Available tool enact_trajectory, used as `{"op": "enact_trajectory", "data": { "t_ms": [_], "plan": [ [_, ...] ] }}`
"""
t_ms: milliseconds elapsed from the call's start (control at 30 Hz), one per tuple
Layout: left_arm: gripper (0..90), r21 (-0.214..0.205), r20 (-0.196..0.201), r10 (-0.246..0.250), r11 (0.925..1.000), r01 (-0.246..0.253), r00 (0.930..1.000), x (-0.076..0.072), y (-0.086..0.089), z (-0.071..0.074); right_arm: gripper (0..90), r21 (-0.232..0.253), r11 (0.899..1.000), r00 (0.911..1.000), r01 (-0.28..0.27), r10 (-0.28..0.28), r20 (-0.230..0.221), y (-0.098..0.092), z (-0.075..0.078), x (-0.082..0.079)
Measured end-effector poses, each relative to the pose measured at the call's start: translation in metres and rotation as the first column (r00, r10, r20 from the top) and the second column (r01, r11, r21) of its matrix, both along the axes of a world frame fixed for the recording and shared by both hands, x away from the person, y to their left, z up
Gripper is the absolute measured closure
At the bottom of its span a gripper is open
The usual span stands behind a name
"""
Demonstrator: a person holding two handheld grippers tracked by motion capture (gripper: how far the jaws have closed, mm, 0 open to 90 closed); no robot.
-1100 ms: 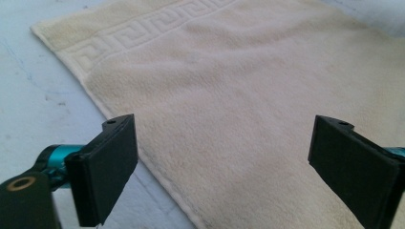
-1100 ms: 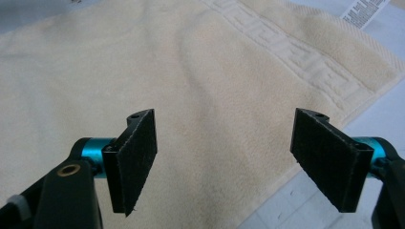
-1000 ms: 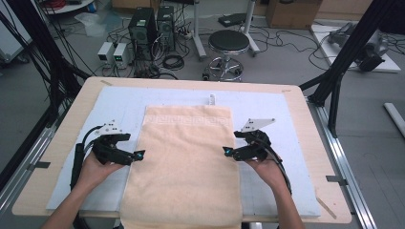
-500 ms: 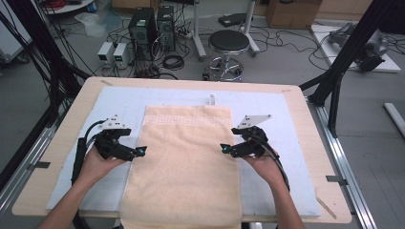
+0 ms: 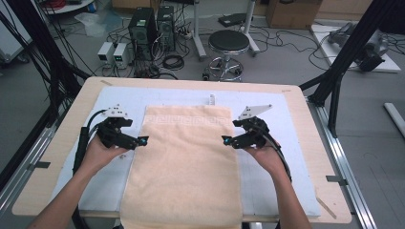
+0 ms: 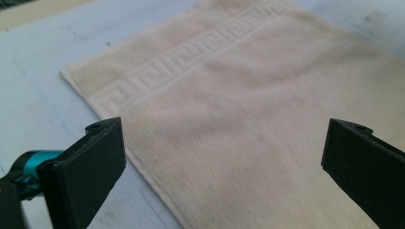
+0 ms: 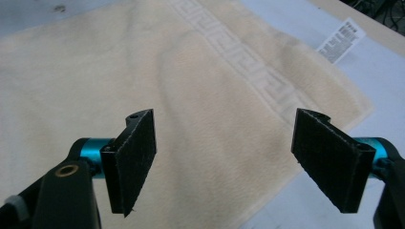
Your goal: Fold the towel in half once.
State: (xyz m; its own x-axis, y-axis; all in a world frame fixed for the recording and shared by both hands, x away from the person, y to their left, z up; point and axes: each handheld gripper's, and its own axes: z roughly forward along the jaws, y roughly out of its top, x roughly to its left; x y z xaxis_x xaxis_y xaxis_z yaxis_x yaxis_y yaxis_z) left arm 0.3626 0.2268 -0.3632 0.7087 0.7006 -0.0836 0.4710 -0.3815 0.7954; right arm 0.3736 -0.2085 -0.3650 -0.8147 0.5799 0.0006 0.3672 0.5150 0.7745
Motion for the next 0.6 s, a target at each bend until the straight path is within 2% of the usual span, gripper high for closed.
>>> {"op": "enact_trajectory", "data": {
  "t_ms": [100,200,233,300,467,533,600],
  "plan": [
    [1.8,-0.002,-0.004,0.005,1.0000,-0.005,1.0000,0.012,-0.001,0.006,22.9,0.000,1.000,0.9999,0.013,-0.013,-0.004,-0.002,0.004,0.011],
    [2.1,-0.008,-0.009,0.011,0.9999,-0.011,0.9999,0.023,-0.002,0.004,22.9,-0.003,0.999,0.9994,0.035,-0.035,-0.006,-0.003,0.004,0.022],
    [2.3,-0.023,-0.014,0.018,0.9996,-0.019,0.9997,0.026,-0.002,0.001,22.9,-0.001,0.999,0.9990,0.045,-0.045,-0.003,-0.004,0.002,0.025],
    [2.3,-0.019,-0.024,0.014,0.9997,-0.015,0.9996,0.031,-0.002,-0.005,23.0,0.001,0.998,0.9980,0.062,-0.062,-0.011,-0.006,-0.002,0.031],
    [3.3,0.007,-0.024,0.016,0.9998,-0.016,0.9996,0.041,-0.006,-0.018,23.2,-0.026,0.997,0.9964,0.076,-0.077,-0.035,-0.005,-0.016,0.044],
    [10.3,0.020,-0.016,0.018,0.9996,-0.018,0.9997,0.045,-0.008,-0.024,24.1,-0.031,0.996,0.9953,0.084,-0.085,-0.045,-0.004,-0.022,0.049],
    [10.5,0.035,-0.037,0.034,0.9988,-0.032,0.9988,0.050,-0.010,-0.031,24.4,-0.038,0.995,0.9947,0.088,-0.090,-0.051,-0.004,-0.027,0.053]
  ]
}}
